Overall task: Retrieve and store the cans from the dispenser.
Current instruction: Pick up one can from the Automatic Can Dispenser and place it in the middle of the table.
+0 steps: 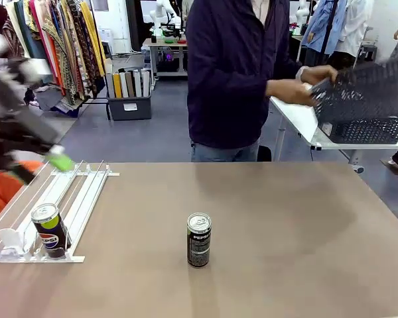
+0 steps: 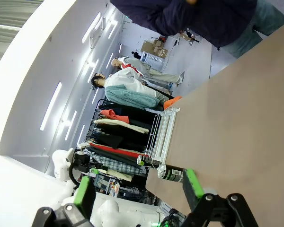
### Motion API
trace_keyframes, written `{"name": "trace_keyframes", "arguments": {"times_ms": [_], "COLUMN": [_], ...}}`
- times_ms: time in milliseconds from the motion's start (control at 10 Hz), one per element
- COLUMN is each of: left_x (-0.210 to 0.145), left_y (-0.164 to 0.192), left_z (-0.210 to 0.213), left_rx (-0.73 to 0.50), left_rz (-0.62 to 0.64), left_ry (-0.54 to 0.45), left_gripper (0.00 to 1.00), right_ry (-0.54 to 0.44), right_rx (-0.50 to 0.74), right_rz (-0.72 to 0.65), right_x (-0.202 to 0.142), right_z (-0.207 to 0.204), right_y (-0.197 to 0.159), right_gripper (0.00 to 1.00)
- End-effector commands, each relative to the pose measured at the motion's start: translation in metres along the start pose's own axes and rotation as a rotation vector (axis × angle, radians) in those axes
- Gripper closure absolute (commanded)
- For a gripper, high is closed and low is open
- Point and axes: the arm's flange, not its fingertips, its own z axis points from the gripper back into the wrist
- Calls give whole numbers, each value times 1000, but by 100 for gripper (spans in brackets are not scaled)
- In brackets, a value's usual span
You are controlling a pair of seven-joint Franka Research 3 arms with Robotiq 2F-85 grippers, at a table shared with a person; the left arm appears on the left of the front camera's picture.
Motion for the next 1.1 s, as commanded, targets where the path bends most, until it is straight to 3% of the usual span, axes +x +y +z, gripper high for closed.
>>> {"name": "trace_keyframes", "arguments": {"times_ms": [0, 200, 300, 500, 600, 700, 1000], "left_x": [-1, -29, -47, -72, -77, -57, -57], "left_y": [64, 140, 169, 197, 199, 206, 206], "left_z": [12, 18, 19, 17, 19, 46, 46], "left_rx": [-239, -477, -527, -482, -454, -506, -506], "left_rz": [29, 126, 175, 139, 89, 205, 205], "left_ry": [-77, -233, -348, -489, -454, -439, -439], "left_gripper": [0, 0, 0, 0, 0, 0, 0], "right_ry": [-20, -20, -20, -20, -20, -20, -20], "right_rx": [23, 23, 23, 23, 23, 23, 23], "right_rz": [6, 6, 6, 6, 6, 6, 6], "right_x": [4, 4, 4, 4, 4, 4, 4], "right_z": [-2, -2, -2, -2, -2, -2, -2], "right_y": [5, 5, 5, 5, 5, 5, 5], "right_gripper": [0, 0, 0, 0, 0, 0, 0]}}
